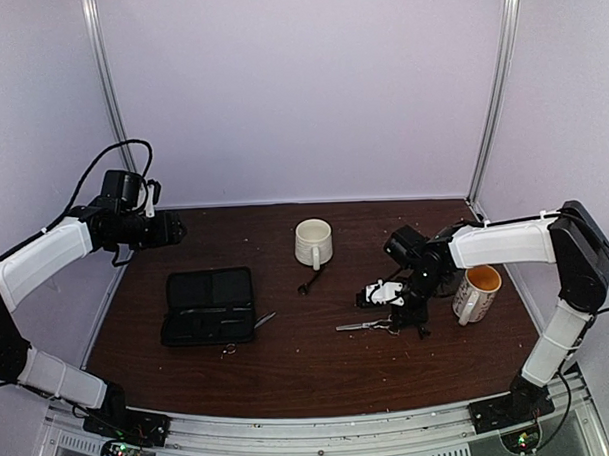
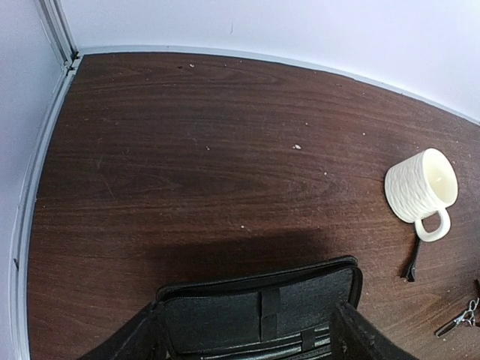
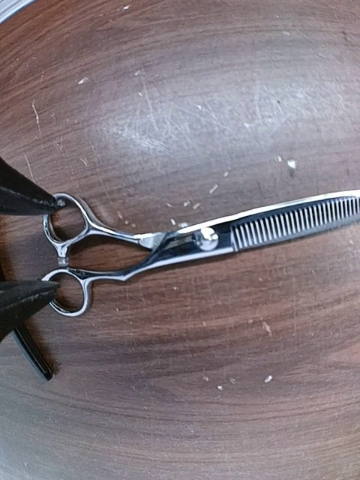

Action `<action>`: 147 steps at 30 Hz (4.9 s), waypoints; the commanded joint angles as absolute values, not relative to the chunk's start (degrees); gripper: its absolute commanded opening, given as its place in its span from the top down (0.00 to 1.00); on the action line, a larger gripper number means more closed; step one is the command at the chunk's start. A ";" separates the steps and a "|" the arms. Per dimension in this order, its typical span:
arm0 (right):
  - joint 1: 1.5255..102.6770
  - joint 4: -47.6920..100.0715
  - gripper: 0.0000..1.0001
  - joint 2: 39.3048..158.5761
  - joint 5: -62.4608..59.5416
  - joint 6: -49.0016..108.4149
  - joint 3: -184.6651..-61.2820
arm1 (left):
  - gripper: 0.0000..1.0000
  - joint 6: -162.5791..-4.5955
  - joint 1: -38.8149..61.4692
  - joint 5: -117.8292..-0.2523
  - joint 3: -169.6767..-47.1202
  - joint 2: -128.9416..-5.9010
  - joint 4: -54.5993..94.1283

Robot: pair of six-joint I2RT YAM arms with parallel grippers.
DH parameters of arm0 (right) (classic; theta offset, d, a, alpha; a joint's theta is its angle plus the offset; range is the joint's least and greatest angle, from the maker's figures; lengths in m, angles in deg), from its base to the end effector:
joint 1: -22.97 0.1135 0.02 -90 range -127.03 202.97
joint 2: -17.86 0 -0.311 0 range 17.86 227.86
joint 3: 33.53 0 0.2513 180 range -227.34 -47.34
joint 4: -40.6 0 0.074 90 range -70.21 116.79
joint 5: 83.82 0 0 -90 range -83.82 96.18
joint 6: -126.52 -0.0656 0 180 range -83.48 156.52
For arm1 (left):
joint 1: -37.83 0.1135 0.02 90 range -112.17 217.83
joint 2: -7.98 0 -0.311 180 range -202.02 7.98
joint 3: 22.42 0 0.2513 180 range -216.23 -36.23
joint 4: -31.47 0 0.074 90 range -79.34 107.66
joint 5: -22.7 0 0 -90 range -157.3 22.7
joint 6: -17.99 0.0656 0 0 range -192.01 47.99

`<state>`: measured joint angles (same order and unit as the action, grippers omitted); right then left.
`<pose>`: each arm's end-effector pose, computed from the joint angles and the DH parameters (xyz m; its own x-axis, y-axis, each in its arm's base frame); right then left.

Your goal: Sort the hair-cutting tools

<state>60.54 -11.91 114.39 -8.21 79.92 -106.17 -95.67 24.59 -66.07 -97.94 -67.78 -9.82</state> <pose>0.2417 0.2065 0.1870 -0.1221 -0.9336 -0.3368 -0.9921 0.1247 0.0139 0.2910 -0.0699 0.3213 -0.6893 -0.2500 -0.6800 -0.0349 0.9490 -0.3135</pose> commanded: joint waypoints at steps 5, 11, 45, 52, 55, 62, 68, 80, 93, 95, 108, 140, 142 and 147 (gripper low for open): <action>61.27 -13.84 0.45 115.47 -9.52 84.65 -109.71 | 0.23 -94.68 24.43 -65.36 -98.85 -69.04 -8.44; 61.65 -16.37 0.42 116.74 -11.52 87.39 -110.45 | 0.23 -94.86 24.41 -65.17 -98.71 -69.02 -8.49; 65.64 -7.49 0.91 121.98 1.20 78.72 -106.19 | 0.22 -103.79 28.83 -66.48 -93.10 -72.52 -5.99; 65.56 -8.26 0.93 116.58 -0.06 77.69 -106.47 | 0.22 -104.53 29.58 -67.33 -88.37 -69.39 -5.20; 65.51 -8.57 1.00 115.26 -0.78 77.50 -106.89 | 0.22 -104.80 30.36 -66.43 -86.92 -68.84 -5.07; 65.56 -10.76 1.00 111.06 -1.99 76.68 -108.51 | 0.22 -105.14 30.62 -65.20 -84.25 -67.87 -4.58; 65.51 -10.71 1.00 109.80 -2.28 75.24 -109.24 | 0.20 -106.57 31.15 -57.49 -79.04 -62.23 1.42; 65.51 -11.13 1.00 108.08 -3.10 74.56 -110.75 | 0.33 -107.49 33.79 -61.01 -75.11 -66.48 -2.43; 65.43 -11.17 1.00 107.74 -2.96 73.84 -111.22 | 0.46 -108.58 33.78 -61.54 -79.95 -78.13 3.95; 65.43 -11.01 1.00 107.56 -2.92 73.71 -110.92 | 0.54 -108.78 33.79 -61.24 -80.11 -78.98 5.22; 65.43 -10.79 1.00 108.02 -2.95 73.71 -111.26 | 0.88 -106.74 33.78 -63.21 -82.63 -81.89 3.12; 61.73 -13.11 1.00 100.40 -8.32 71.15 -113.96 | 1.00 -115.14 25.44 -37.33 -84.13 -50.41 0.69; 61.73 -13.61 1.00 100.52 -8.67 70.72 -115.26 | 1.00 -117.09 24.40 -38.17 -85.14 -49.10 2.19; 61.26 -13.78 1.00 99.31 -8.54 69.23 -116.09 | 1.00 -119.37 21.36 -32.94 -85.33 -51.49 3.51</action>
